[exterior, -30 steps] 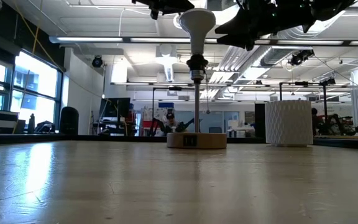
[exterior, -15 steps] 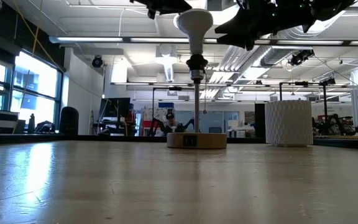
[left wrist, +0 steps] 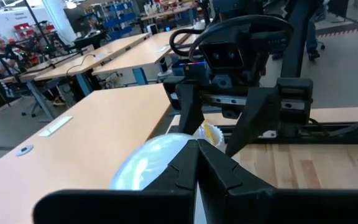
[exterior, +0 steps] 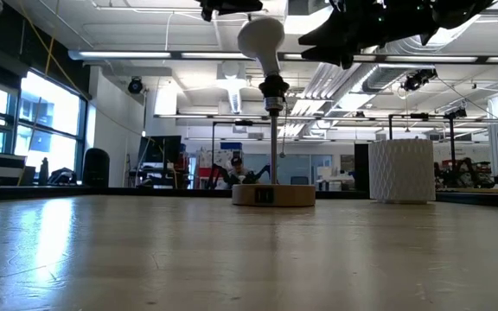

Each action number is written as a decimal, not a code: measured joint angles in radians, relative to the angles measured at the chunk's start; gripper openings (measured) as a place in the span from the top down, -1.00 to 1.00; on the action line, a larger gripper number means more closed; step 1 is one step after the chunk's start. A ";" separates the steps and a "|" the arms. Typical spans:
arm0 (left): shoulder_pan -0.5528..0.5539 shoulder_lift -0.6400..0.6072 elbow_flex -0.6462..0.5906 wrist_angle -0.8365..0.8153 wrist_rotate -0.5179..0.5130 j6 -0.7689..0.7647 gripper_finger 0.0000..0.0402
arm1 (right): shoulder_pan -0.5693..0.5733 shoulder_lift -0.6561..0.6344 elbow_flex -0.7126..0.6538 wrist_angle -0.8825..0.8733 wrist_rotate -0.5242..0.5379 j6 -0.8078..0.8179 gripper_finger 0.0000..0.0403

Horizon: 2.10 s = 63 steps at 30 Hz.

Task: Screw lightbulb
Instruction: Insert the white lightbulb into the desk lamp

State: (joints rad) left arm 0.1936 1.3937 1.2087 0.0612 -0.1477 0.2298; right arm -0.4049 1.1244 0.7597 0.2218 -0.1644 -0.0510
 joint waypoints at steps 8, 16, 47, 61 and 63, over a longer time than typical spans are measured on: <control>0.000 0.000 0.004 0.010 0.000 0.000 1.00 | -0.009 0.057 0.000 0.013 -0.098 0.135 -0.31; 0.023 -0.001 0.010 -0.070 0.000 -0.016 1.00 | -0.083 0.186 0.000 0.156 -0.229 0.217 -0.40; 0.001 0.003 0.010 -0.063 -0.004 -0.008 1.00 | -0.125 0.387 0.241 0.088 -0.560 0.021 0.23; -0.144 -0.129 -0.215 -0.208 -0.436 -0.172 1.00 | -0.051 0.323 0.064 0.467 -0.377 0.084 0.24; -0.148 -0.129 -0.315 -0.069 -0.417 -0.188 1.00 | -0.048 0.323 0.025 0.582 -0.361 0.122 0.24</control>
State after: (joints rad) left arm 0.0453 1.2651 0.8938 -0.0077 -0.5647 0.0417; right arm -0.4529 1.4475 0.7845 0.8038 -0.5257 0.0709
